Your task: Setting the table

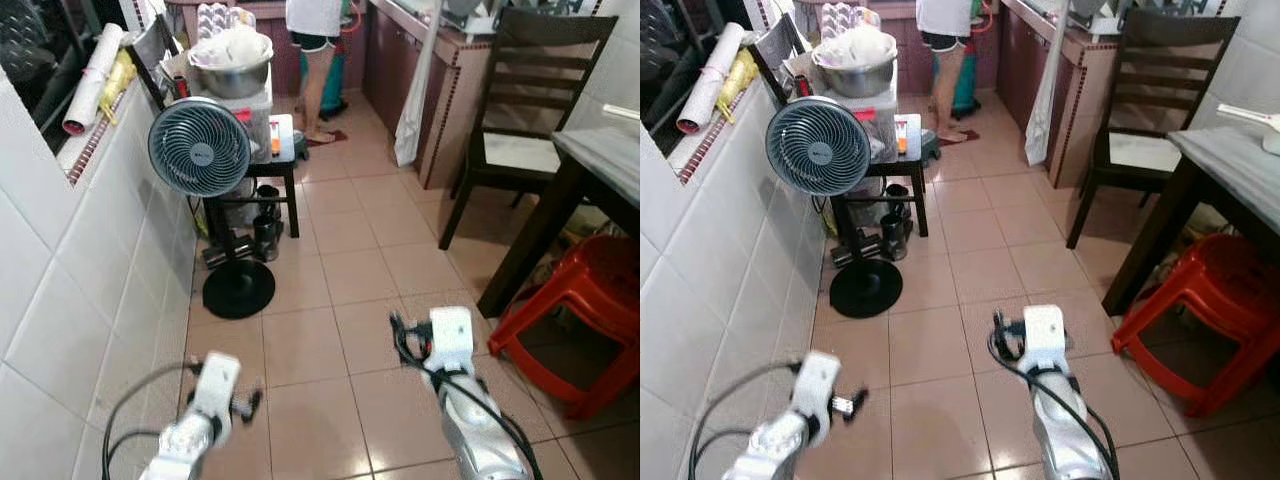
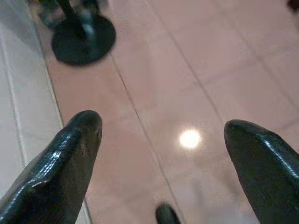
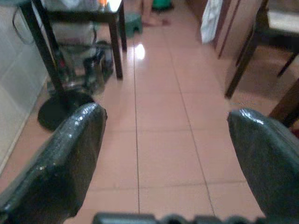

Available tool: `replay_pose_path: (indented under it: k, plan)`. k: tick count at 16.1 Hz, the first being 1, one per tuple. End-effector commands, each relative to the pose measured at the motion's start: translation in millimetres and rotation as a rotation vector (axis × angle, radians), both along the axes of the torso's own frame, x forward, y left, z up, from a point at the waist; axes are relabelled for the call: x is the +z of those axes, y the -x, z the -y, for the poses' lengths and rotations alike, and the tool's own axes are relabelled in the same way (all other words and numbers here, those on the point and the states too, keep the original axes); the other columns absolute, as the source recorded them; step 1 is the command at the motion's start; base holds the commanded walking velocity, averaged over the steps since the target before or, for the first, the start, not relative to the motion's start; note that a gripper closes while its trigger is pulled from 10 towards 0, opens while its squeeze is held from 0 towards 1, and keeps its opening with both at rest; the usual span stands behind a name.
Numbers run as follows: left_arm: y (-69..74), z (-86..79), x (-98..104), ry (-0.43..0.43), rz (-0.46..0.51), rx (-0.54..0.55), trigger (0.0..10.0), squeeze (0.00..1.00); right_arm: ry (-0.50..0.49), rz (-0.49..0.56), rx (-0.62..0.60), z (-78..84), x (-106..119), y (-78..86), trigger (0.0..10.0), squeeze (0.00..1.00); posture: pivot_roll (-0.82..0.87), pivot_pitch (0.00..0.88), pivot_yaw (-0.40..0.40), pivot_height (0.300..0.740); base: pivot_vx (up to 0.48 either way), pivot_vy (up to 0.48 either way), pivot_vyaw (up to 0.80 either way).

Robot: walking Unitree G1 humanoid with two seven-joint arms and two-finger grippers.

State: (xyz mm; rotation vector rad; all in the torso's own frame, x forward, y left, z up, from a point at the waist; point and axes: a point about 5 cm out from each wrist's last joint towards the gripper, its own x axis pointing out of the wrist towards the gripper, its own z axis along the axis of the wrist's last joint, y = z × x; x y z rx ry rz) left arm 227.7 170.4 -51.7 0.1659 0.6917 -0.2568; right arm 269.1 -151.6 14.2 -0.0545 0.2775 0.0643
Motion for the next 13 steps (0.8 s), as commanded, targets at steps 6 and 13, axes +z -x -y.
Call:
replay_pose_path:
  k: [6, 13]
  plan:
    - [36.3, -14.8, -27, -0.137, -0.224, -0.041, 10.0, 0.0, -0.108, -0.44, -0.1, 6.2, -72, 45.7, 10.0, 0.0, -0.05, 0.0, 0.021, 0.74, 0.0, 0.0, 0.0]
    - [31.5, -15.3, -26, -0.102, -0.265, 0.065, 10.0, 0.0, 0.034, -0.587, 0.024, 8.6, -91, 70.1, 10.0, 0.0, -0.03, 0.0, 0.002, 0.74, 0.0, 0.0, 0.67]
